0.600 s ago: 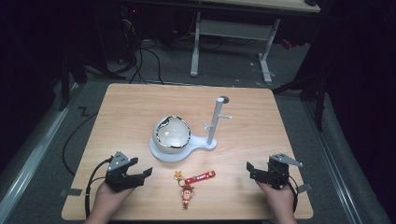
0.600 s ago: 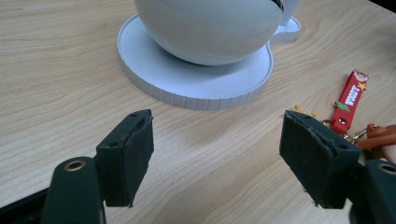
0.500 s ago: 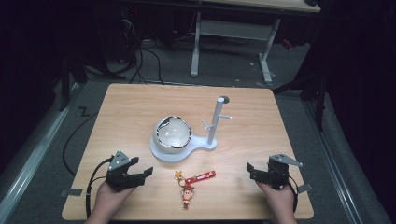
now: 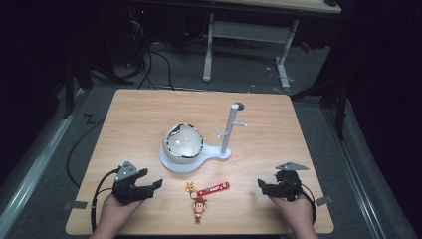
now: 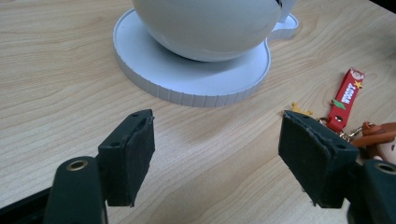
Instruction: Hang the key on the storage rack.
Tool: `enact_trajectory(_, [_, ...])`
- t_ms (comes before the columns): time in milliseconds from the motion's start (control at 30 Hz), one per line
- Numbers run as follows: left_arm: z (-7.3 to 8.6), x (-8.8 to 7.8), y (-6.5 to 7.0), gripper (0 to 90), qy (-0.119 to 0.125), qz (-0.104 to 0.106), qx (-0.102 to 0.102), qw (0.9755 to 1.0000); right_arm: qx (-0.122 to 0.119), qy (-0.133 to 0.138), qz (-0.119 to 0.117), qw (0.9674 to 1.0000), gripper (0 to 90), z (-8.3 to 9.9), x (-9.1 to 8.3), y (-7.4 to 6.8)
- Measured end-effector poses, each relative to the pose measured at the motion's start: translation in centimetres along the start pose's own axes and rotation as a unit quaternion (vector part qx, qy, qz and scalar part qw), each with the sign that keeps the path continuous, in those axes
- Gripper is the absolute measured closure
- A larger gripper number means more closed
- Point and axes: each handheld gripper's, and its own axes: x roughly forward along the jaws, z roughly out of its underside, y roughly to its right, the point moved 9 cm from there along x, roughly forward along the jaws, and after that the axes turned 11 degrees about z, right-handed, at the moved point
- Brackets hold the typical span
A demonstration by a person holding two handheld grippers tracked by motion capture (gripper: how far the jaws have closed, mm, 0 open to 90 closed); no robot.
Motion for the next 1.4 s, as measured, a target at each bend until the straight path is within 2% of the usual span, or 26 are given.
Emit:
enact_trajectory(33, [0.1,0.0,0.0,27.7,-0.004,0.0,0.003,1.0,-0.025,-0.05,-0.003,0.9984,18.6,0.5,0.2,0.0])
enact_trajectory(67, [0.1,0.1,0.1,27.7,-0.005,0.001,0.006,1.0,-0.036,-0.073,-0.002,0.9967,20.5,0.7,0.1,0.1])
enact_trajectory(100, [0.1,0.1,0.1,27.6,-0.006,0.002,0.007,1.0,-0.061,-0.098,-0.004,0.9933,23.2,0.9,-0.1,0.2])
enact_trajectory(133, [0.1,0.2,0.1,27.6,-0.008,0.004,0.008,0.9999,-0.075,-0.12,-0.006,0.9899,23.2,1.0,-0.2,0.3])
enact_trajectory(167, [0.2,0.3,0.0,27.6,-0.01,0.004,0.009,0.9999,-0.097,-0.156,-0.011,0.9829,23.5,1.2,-0.3,0.3])
enact_trajectory(200, [0.2,0.4,0.0,27.6,-0.011,0.005,0.009,0.9999,-0.11,-0.179,-0.014,0.9777,24.6,1.4,-0.4,0.3])
enact_trajectory(233, [0.2,0.4,0.0,27.6,-0.012,0.004,0.01,0.9999,-0.13,-0.204,-0.025,0.9701,24.8,1.6,-0.4,0.2])
enact_trajectory(300, [0.1,0.4,-0.1,27.6,-0.01,0.006,0.009,0.9999,-0.177,-0.238,-0.029,0.9546,29.1,1.7,-0.5,0.1])
enact_trajectory(333, [0.1,0.3,-0.1,27.5,-0.01,0.007,0.01,0.9999,-0.206,-0.247,-0.022,0.9466,29.1,1.5,-0.5,0.0])
enact_trajectory(367, [0.1,0.2,-0.1,27.5,-0.007,0.007,0.009,0.9999,-0.222,-0.25,-0.014,0.9422,31.2,1.4,-0.6,0.1])
enact_trajectory(400, [0.0,0.1,0.0,27.5,-0.006,0.008,0.009,0.9999,-0.241,-0.257,-0.011,0.9359,31.5,1.2,-0.6,-0.1])
enact_trajectory(467, [-0.2,0.0,0.1,27.6,-0.004,0.008,0.012,0.9999,-0.271,-0.264,0.004,0.9257,34.4,0.5,-0.9,-0.5])
enact_trajectory(500, [-0.2,0.0,0.1,27.6,-0.004,0.008,0.012,0.9999,-0.271,-0.264,0.004,0.9257,34.4,0.5,-0.9,-0.5])
enact_trajectory(533, [-0.3,0.0,0.1,27.6,-0.003,0.008,0.012,0.9999,-0.281,-0.262,-0.001,0.9232,35.2,0.1,-1.1,-1.3])
enact_trajectory(600, [-0.3,0.0,0.2,27.6,-0.002,0.008,0.01,0.9999,-0.287,-0.26,-0.004,0.922,35.6,-0.2,-1.3,-1.7])
enact_trajectory(667, [-0.3,-0.1,0.2,27.7,-0.004,0.009,0.008,0.9999,-0.283,-0.26,-0.012,0.9233,38.4,-0.6,-1.6,-2.6])
enact_trajectory(700, [-0.2,-0.1,0.2,27.9,-0.004,0.009,0.008,0.9999,-0.299,-0.251,-0.02,0.9205,38.3,-0.9,-1.4,-2.9])
enact_trajectory(733, [-0.2,-0.1,0.3,28.1,-0.004,0.01,0.006,0.9999,-0.302,-0.252,-0.02,0.9191,39.3,-1.1,-1.5,-3.3])
enact_trajectory(767, [-0.2,-0.1,0.3,29.1,-0.002,0.012,0.003,0.9999,-0.316,-0.245,-0.027,0.9161,39.5,-1.5,-1.5,-4.2])
enact_trajectory(867, [-0.1,0.0,0.2,29.2,-0.006,0.012,0.002,0.9999,-0.324,-0.238,-0.031,0.9151,39.5,-2.1,-1.4,-5.1])
enact_trajectory(933, [0.0,0.2,0.2,29.2,-0.011,0.011,0.004,0.9999,-0.33,-0.236,-0.038,0.9131,39.2,-2.4,-1.2,-5.9])
enact_trajectory(967, [0.1,0.2,0.2,29.2,-0.012,0.011,0.005,0.9998,-0.337,-0.237,-0.038,0.9104,39.4,-2.5,-1.0,-6.2])
enact_trajectory(1200, [0.0,0.2,0.2,29.3,-0.012,0.012,0.008,0.9998,-0.357,-0.23,-0.047,0.9043,38.7,-3.5,-0.3,-8.3])
enact_trajectory(1300, [0.0,0.3,0.4,29.3,-0.014,0.014,0.012,0.9997,-0.365,-0.221,-0.055,0.9025,38.2,-3.9,-0.3,-9.8])
enact_trajectory(1333, [0.0,0.3,0.5,29.3,-0.014,0.014,0.013,0.9997,-0.373,-0.214,-0.062,0.9009,38.2,-4.1,-0.2,-10.9])
enact_trajectory(1400, [0.0,0.3,0.5,29.3,-0.013,0.014,0.014,0.9997,-0.376,-0.211,-0.065,0.8997,38.2,-4.2,-0.1,-11.4])
